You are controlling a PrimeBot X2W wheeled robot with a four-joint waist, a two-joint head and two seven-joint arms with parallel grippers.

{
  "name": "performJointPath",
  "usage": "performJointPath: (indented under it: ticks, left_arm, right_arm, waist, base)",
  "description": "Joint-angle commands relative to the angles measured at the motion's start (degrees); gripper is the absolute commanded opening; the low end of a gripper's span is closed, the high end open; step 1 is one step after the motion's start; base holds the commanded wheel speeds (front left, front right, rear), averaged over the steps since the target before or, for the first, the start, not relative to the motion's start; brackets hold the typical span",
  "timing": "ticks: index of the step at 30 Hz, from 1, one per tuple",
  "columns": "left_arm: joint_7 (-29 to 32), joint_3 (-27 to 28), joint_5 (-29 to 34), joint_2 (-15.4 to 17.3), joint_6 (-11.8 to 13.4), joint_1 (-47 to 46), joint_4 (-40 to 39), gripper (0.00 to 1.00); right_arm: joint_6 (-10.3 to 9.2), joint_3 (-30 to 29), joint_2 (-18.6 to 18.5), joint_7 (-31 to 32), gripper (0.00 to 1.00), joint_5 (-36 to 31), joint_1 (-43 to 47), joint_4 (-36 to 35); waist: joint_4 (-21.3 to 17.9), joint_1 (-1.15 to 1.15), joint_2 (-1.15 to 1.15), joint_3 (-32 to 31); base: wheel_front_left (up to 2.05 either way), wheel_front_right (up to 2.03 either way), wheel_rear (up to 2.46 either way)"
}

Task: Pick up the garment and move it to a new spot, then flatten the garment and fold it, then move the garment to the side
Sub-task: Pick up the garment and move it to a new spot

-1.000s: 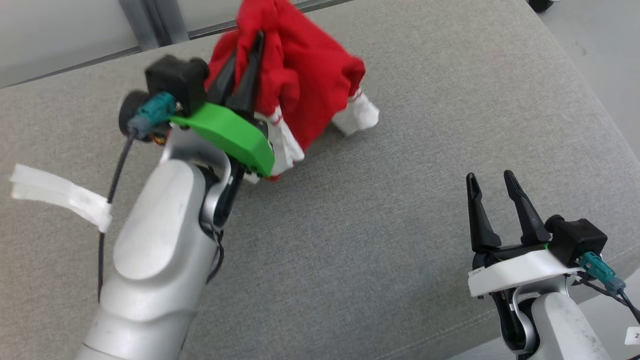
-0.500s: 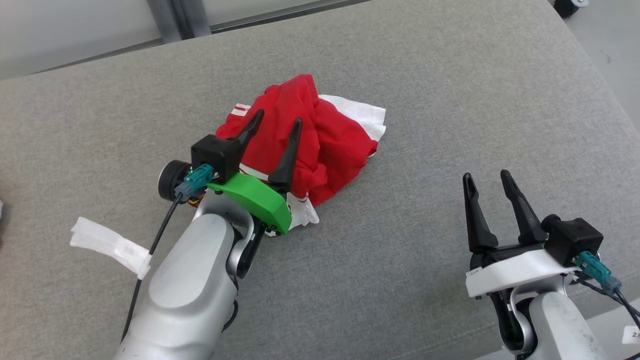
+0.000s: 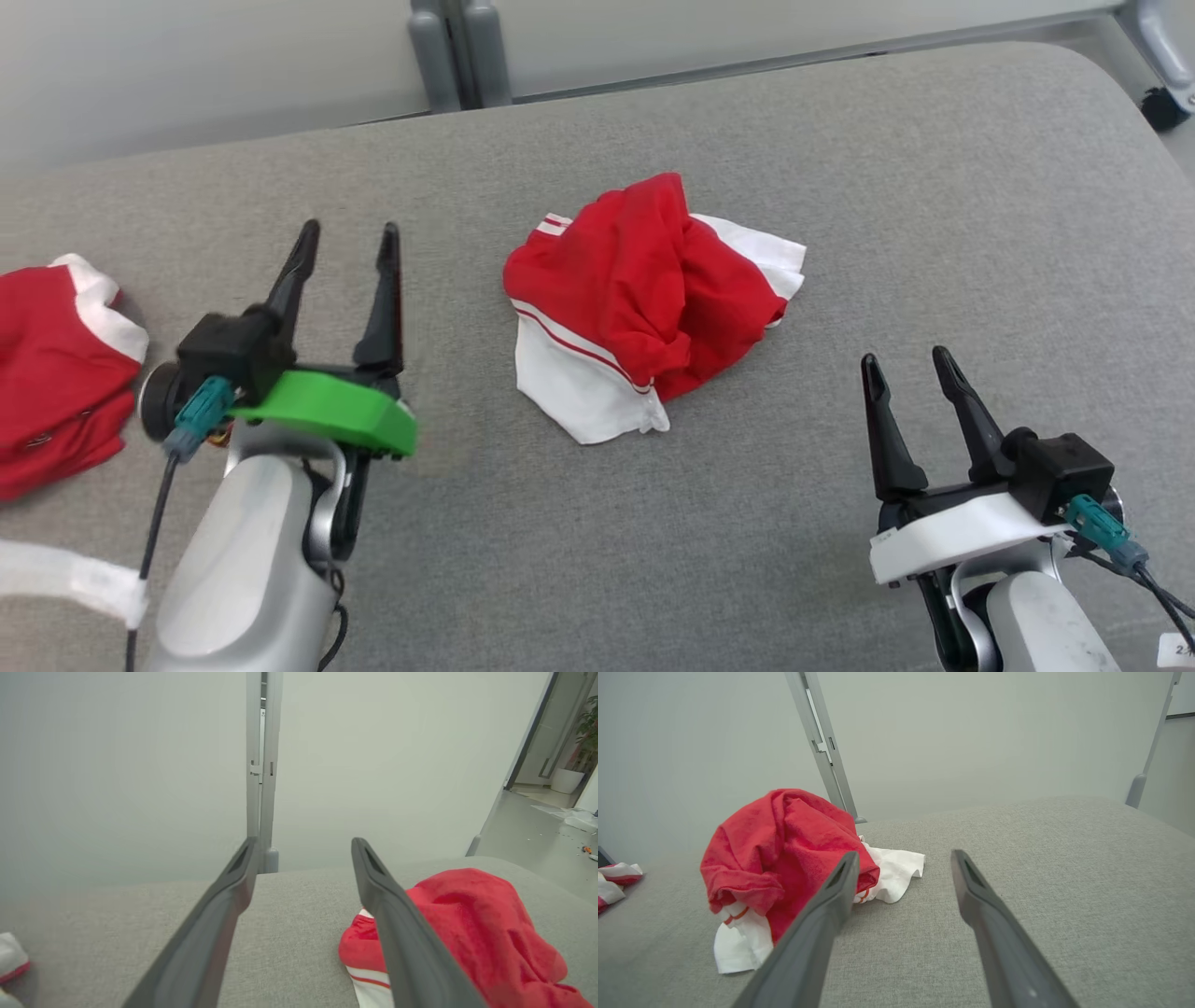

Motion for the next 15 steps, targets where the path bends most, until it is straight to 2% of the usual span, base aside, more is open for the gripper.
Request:
performJointPath:
  ticks: [1,7,15]
  left_arm:
    - [-0.02,1.39,0.71,0.75,0.23,2.24,-1.22,1.0]
    - [-0.02,7.67,1.97,2.32,0.52,10.08,-6.74,1.0]
    - [-0.03,13.35,5.39,1.49,-0.47,20.17,-13.94,1.0]
  right_arm:
    - [-0.02,0.04,-0.1,-0.18,1.0,-0.62,0.67,-0.09]
    - [-0.02,0.91,-0.1,-0.18,1.0,-1.42,1.96,0.11]
    - [-0.02,2.37,-0.11,-0.18,1.0,-1.91,2.95,0.31]
  waist:
    - [3.19,0.0,0.0,-2.79]
    - [6.07,0.0,0.0,-5.38]
    - [7.09,0.0,0.0,-7.88]
  base:
    - [0.0,0.0,0.0]
    - [0.0,0.0,0.0]
    - [0.0,0.0,0.0]
